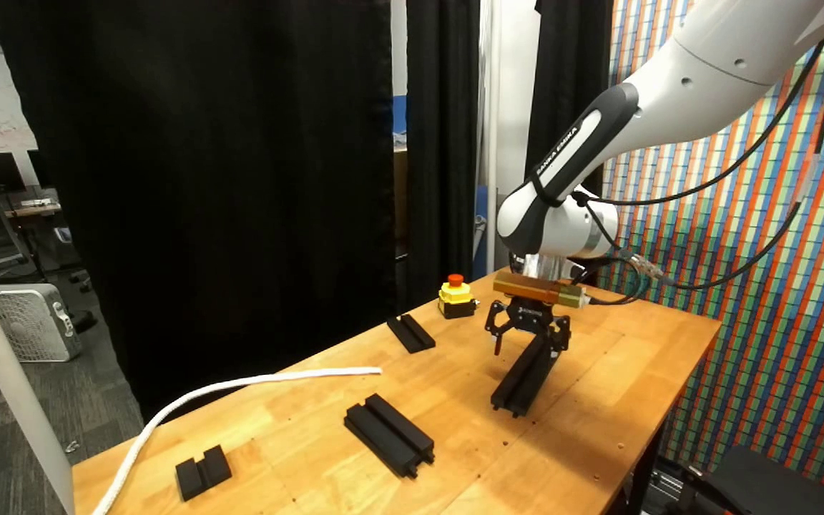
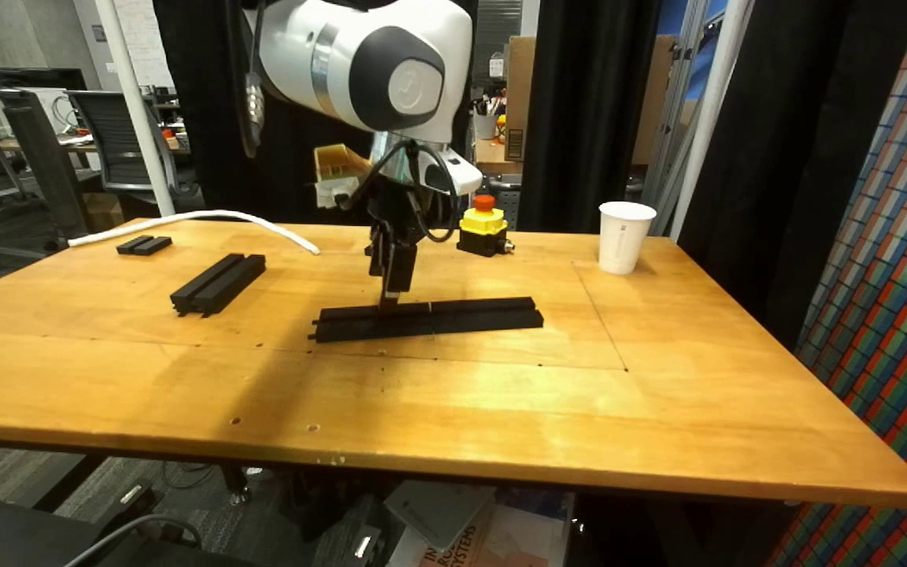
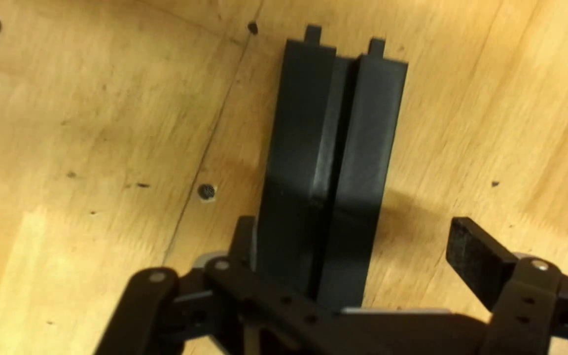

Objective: Connect the four black objects together

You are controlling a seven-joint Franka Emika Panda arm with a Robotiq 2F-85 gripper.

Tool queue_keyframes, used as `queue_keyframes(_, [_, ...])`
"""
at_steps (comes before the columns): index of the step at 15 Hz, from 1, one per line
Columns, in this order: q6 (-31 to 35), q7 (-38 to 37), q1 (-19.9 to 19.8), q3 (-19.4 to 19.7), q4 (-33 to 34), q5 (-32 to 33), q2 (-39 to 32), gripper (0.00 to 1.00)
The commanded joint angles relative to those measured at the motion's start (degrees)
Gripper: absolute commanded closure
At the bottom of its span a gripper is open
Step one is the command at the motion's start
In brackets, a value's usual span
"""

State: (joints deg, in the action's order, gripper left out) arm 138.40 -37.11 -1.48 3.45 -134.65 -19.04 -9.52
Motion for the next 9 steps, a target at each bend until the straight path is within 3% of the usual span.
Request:
queue_keyframes(1, [-12.2,-1.1,2.6,-1.8,3.0,4.8,5.6,0.00])
queue_keyframes(5, [-24.8,1.0,5.7,-5.9,13.4,8.3,2.7,0.00])
queue_keyframes(9, [-31.0,2.2,9.6,-9.4,25.1,13.1,-4.7,0.00])
